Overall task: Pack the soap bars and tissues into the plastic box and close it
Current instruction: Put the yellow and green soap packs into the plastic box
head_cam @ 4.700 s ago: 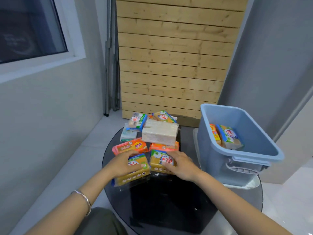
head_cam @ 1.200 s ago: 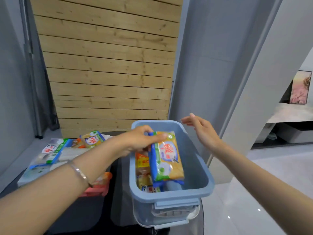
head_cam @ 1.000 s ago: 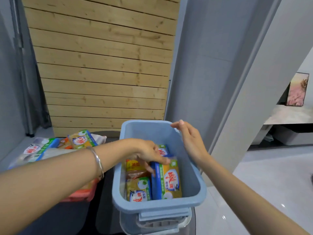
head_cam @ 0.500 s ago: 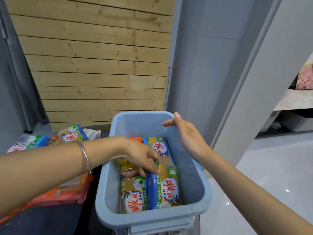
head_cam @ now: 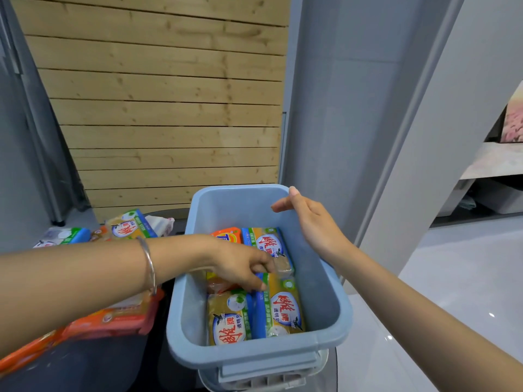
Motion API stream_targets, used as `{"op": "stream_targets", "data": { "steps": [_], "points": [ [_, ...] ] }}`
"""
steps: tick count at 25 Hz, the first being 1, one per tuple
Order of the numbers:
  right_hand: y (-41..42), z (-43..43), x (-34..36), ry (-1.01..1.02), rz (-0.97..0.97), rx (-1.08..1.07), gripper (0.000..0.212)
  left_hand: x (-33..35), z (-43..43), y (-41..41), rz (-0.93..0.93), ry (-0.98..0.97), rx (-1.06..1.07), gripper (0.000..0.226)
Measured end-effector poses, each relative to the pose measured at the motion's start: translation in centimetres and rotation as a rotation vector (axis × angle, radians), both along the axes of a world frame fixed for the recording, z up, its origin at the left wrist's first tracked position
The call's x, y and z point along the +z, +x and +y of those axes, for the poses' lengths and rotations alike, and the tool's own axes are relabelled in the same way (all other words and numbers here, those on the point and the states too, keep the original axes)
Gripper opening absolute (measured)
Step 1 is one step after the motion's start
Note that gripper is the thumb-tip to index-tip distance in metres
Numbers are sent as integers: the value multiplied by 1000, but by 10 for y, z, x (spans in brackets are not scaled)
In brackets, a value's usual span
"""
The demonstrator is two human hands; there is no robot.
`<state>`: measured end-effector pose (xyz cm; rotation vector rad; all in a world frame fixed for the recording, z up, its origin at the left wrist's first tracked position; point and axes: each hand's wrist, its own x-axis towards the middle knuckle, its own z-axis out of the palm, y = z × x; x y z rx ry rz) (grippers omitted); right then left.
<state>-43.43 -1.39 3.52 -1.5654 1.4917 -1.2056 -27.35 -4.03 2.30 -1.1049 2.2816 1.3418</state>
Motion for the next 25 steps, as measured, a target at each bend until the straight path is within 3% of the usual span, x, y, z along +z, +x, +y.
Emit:
{"op": "stream_targets", "data": {
  "steps": [4, 8, 12, 14, 19, 23, 25],
  "points": [
    [1, 1, 0, 10, 64, 0, 46, 3, 21, 3, -161, -404, -227, 65],
    [1, -1, 0, 0, 49, 1, 46, 15, 35, 18, -128, -524, -281, 66],
    [1, -3, 0, -6, 50, -6, 47, 17, 38, 10, -265, -467, -82, 61],
    [2, -3, 0, -12, 52, -10, 47, 11, 38, -5, -303, -347, 61, 57],
    [3, -2, 0, -3, 75, -12, 46, -8, 44, -30, -94, -80, 473, 48],
    [4, -1, 1, -10, 98, -14, 44, -8, 42, -31, 14, -8, 543, 52],
    [4, -1, 1, -10, 111, -22, 43, -4, 41, -31, -18, 65, 542, 50]
  ]
}}
